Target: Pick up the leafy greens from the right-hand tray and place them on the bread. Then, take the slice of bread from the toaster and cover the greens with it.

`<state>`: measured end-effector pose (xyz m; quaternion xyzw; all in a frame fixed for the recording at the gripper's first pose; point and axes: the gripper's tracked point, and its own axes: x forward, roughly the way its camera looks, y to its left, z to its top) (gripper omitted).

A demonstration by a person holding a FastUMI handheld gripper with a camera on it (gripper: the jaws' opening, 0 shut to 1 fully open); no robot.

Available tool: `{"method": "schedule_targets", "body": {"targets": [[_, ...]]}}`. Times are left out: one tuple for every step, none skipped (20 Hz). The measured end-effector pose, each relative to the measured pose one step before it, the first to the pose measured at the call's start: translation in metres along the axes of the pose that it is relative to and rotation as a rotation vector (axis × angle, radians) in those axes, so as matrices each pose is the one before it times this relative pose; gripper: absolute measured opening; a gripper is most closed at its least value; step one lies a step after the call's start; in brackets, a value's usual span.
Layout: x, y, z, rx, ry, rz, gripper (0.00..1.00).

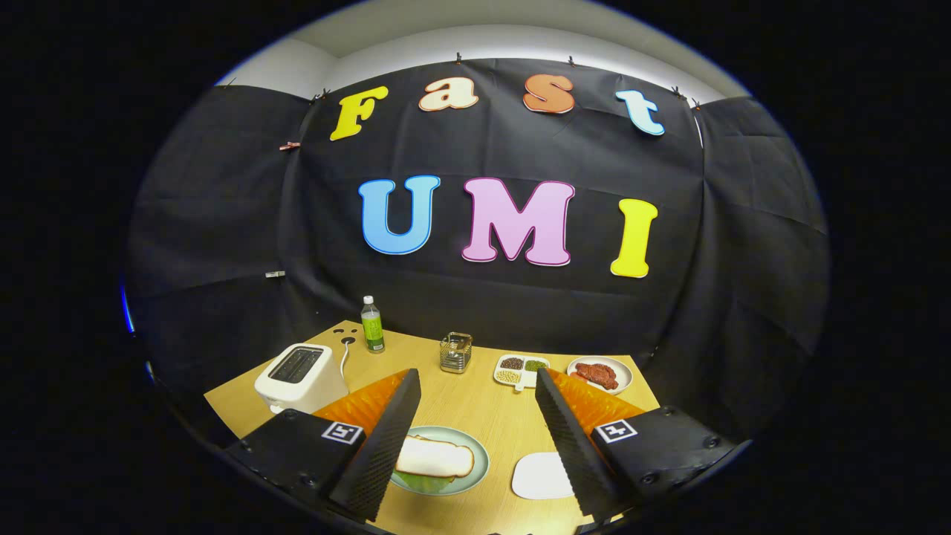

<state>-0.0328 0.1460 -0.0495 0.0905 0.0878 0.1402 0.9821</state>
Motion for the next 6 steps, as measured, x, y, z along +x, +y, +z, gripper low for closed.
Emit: {"method": "schedule_targets", "body": {"targets": [[-0.00097, -0.00175, 0.00007, 0.00248, 0.00135, -0.00532, 0.97], [0.00004, -0.00214, -0.00005, -0.0075, 0.00052, -0.007, 0.97], [0.00133, -0.00233, 0.00017, -0.01434, -0.00468, -0.00514, 0.97], [0.00034, -0.00088, 0.00097, -0.0179, -0.00374, -0.00456, 0.97], [-0.00063, -0.00074, 0.00071, -0.0154, -0.00293, -0.00241, 0.97], [-0.00103, 0.00099, -0.00017, -0.01056, -0.0004, 0.00144, 0.97]]}}
